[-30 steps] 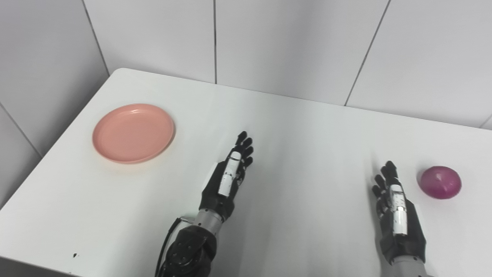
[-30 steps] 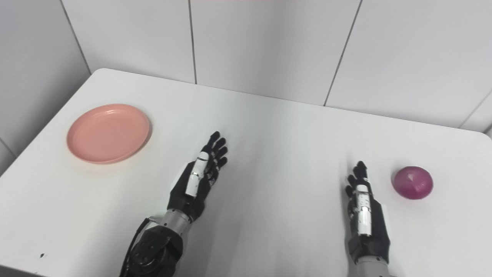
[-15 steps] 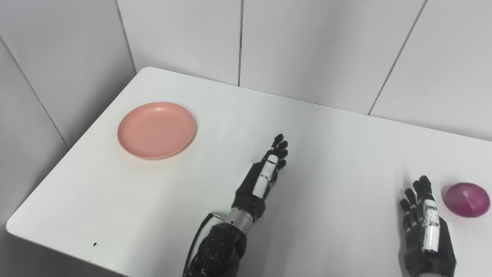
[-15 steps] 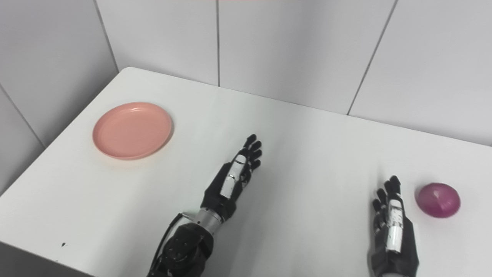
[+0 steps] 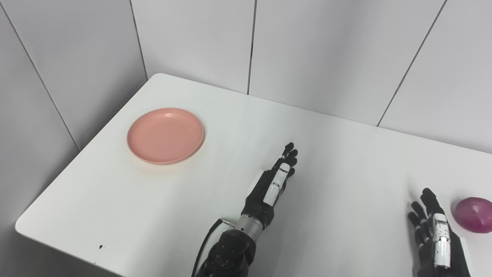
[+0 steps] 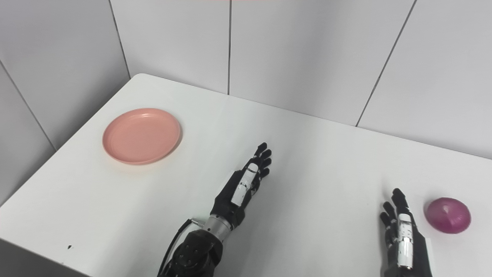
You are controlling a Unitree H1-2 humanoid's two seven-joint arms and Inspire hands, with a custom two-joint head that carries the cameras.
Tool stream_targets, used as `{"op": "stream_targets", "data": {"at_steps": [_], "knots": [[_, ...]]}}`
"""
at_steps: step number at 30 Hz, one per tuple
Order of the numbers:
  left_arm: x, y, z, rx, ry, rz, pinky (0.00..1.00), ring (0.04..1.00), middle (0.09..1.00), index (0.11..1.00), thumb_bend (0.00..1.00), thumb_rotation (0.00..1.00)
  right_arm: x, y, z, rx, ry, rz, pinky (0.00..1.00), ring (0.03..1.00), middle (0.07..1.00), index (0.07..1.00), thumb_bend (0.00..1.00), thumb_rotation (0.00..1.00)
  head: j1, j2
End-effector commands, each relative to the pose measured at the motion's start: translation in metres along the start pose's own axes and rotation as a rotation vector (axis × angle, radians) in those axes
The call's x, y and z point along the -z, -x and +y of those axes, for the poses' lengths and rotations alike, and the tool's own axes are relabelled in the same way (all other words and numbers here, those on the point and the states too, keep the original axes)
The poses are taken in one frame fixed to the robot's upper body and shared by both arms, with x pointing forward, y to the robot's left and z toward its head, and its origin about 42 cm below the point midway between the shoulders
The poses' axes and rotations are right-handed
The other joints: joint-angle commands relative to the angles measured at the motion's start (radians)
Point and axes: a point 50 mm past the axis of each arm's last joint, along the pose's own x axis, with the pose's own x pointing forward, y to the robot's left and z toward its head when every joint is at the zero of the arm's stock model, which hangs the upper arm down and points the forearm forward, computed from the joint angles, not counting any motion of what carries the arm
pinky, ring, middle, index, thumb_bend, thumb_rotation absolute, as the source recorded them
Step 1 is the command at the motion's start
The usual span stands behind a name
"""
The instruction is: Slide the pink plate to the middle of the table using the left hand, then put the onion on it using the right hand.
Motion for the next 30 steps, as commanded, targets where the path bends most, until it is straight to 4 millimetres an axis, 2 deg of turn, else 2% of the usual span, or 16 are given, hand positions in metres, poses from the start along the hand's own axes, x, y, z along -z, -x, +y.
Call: {"op": "stream_targets", "data": {"at_steps": [1,12,19,26,30], "knots": [[0.011,0.001,-0.010,-0.003,0.037,0.028,1.00,1.000,1.000,1.000,0.43,1.00,-0.007,-0.004,0.001,-0.019,0.006,-0.051,0.94,0.947,0.960,0.921,0.40,0.95,-0.003,0.000],[0.009,0.000,-0.007,0.008,0.014,-0.010,1.00,1.000,1.000,1.000,0.49,1.00,-0.007,-0.004,0.004,-0.004,0.016,-0.055,0.85,0.910,0.931,0.886,0.50,0.87,-0.010,-0.004],[-0.003,-0.004,-0.006,-0.002,-0.021,-0.060,1.00,1.000,1.000,1.000,0.49,1.00,-0.006,-0.005,0.005,-0.002,0.006,-0.058,0.77,0.901,0.926,0.874,0.57,0.84,-0.019,-0.010],[-0.017,-0.011,-0.001,0.002,-0.058,-0.146,1.00,1.000,1.000,1.000,0.48,1.00,-0.005,-0.005,0.005,-0.005,-0.002,-0.057,0.89,0.943,0.961,0.911,0.48,0.85,-0.017,-0.013],[-0.029,-0.015,0.002,0.001,-0.064,-0.174,1.00,1.000,1.000,1.000,0.45,1.00,-0.005,-0.006,0.006,-0.002,-0.003,-0.061,0.90,0.950,0.964,0.917,0.48,0.86,-0.016,-0.014]]}}
